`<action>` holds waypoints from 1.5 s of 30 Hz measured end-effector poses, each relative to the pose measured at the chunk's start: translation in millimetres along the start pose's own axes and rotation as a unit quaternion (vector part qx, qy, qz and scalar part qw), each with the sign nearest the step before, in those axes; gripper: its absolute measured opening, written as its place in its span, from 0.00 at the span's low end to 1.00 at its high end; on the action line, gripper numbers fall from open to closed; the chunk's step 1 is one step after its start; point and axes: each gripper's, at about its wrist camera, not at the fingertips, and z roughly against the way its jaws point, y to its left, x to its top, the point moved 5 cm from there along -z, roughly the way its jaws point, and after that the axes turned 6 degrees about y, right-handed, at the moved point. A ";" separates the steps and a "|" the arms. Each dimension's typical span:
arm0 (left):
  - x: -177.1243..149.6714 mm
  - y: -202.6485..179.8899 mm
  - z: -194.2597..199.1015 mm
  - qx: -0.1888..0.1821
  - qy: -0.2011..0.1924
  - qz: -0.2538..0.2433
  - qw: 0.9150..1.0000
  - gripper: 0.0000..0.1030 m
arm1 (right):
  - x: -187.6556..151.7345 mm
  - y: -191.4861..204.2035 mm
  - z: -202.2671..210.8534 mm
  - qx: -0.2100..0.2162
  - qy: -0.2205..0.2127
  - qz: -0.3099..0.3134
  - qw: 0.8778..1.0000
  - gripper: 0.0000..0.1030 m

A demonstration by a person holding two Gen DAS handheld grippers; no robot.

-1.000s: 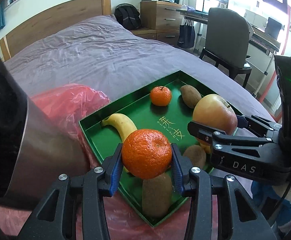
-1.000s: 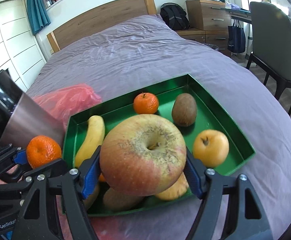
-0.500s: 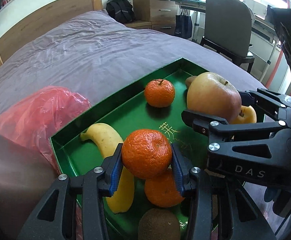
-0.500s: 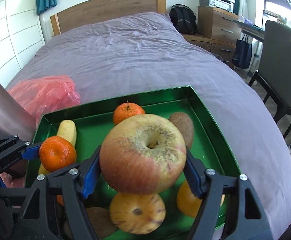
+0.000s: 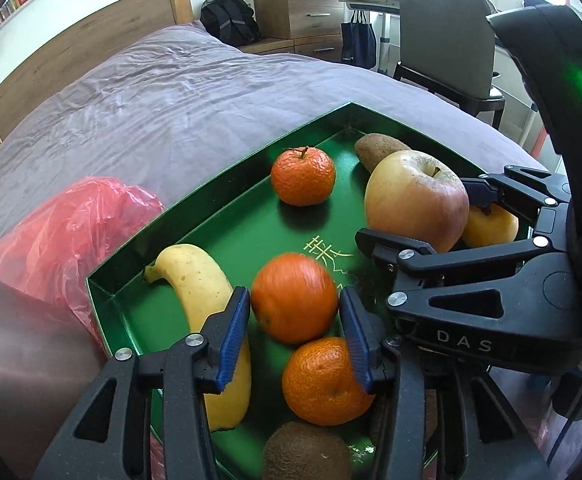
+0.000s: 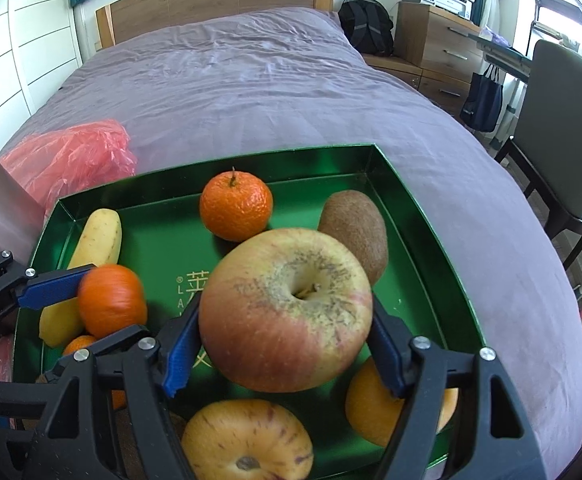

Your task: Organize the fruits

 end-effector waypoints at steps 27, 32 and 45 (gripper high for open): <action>-33.1 -8.2 66.9 0.002 -0.017 0.008 1.000 0.72 | -17.0 -0.5 68.4 0.005 -0.028 -0.038 0.999 1.00; -48.3 -6.0 99.0 -0.003 -0.026 0.015 1.000 0.75 | -29.7 12.0 98.7 0.004 -0.034 -0.031 0.999 1.00; -131.0 34.6 175.2 0.012 -0.034 0.081 0.996 0.78 | -83.9 66.5 171.5 0.017 -0.050 -0.004 0.999 1.00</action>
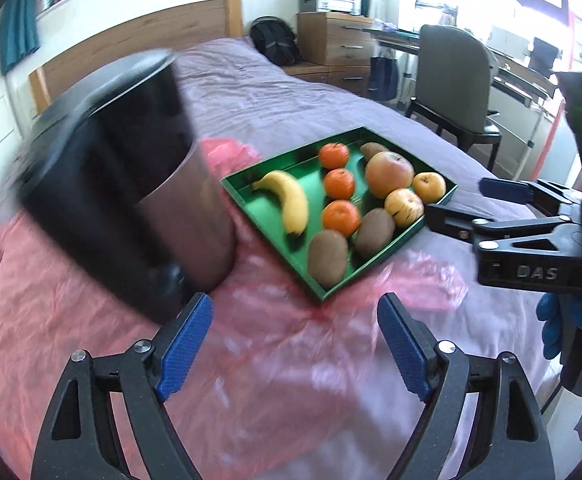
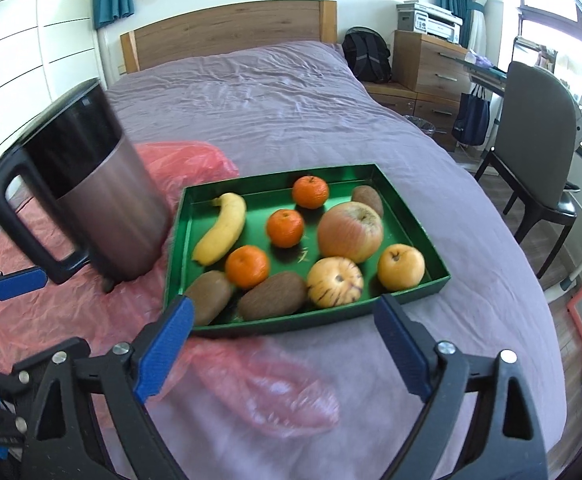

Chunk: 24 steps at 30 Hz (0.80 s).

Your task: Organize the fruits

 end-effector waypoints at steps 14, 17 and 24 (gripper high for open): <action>-83.2 78.8 71.0 0.055 -0.023 0.093 0.994 0.88 | -55.1 94.4 39.9 0.035 -0.004 0.053 0.998 1.00; -94.1 89.1 83.3 0.072 -0.029 0.099 0.992 0.89 | -61.7 111.1 45.7 0.040 -0.005 0.061 0.997 1.00; -117.8 113.8 105.6 0.091 -0.045 0.119 0.988 0.89 | -71.9 143.2 52.1 0.042 -0.005 0.080 0.996 1.00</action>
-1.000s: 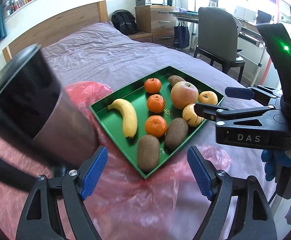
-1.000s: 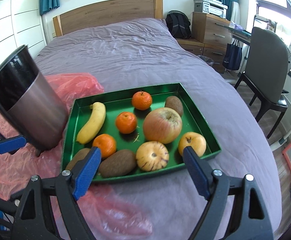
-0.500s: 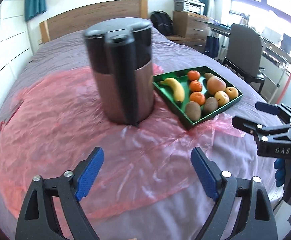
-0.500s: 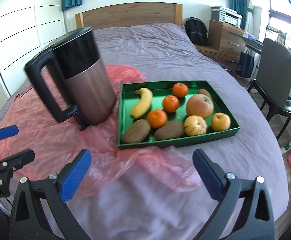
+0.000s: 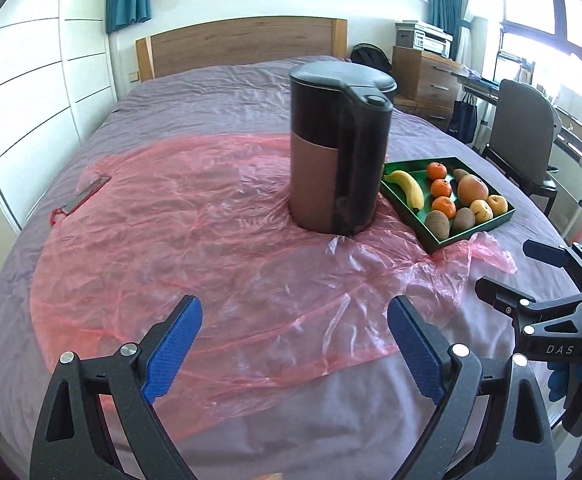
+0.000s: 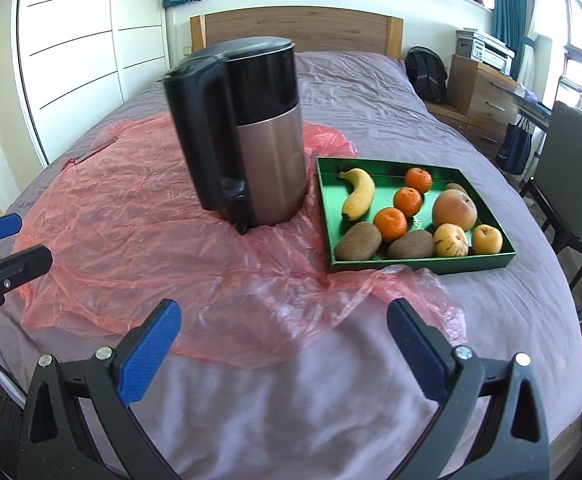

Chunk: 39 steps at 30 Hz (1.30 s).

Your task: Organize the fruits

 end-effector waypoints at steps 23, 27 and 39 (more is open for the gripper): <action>-24.9 36.5 4.7 0.005 0.003 0.031 0.999 0.99 | -11.8 1.6 8.4 -0.026 -0.002 -0.011 1.000 1.00; -24.2 36.0 4.3 0.004 0.005 0.031 0.999 0.99 | -13.1 -6.4 8.0 -0.032 -0.001 -0.017 0.999 1.00; -21.8 33.8 1.2 0.001 0.008 0.031 0.999 0.99 | -16.1 -17.1 4.9 -0.040 0.003 -0.022 0.999 1.00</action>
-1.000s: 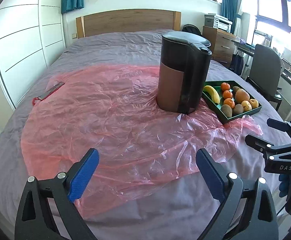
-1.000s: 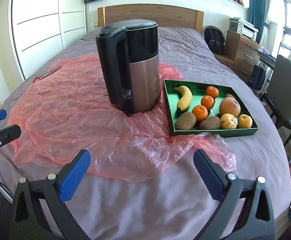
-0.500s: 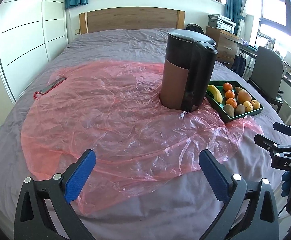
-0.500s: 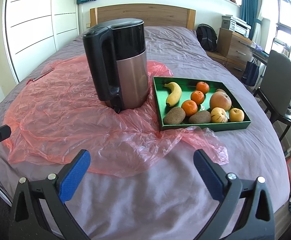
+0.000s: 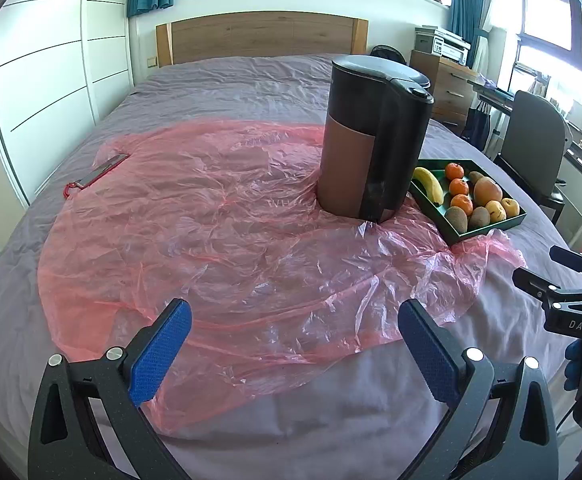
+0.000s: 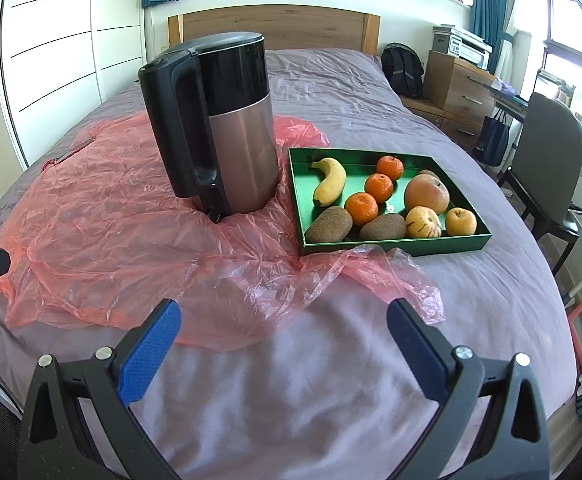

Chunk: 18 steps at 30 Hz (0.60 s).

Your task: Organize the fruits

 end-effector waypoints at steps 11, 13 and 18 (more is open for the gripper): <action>0.5 -4.5 0.4 0.001 -0.005 -0.009 1.000 0.99 | -1.3 -5.8 0.2 -0.007 0.000 -0.006 1.000 1.00; 0.3 -4.8 0.4 0.002 -0.005 -0.010 1.000 0.99 | -1.8 -7.3 0.3 -0.008 0.000 -0.008 1.000 1.00; 0.5 -4.8 0.3 0.002 -0.005 -0.010 1.000 0.99 | -2.7 -11.2 0.8 -0.011 0.000 -0.013 1.000 1.00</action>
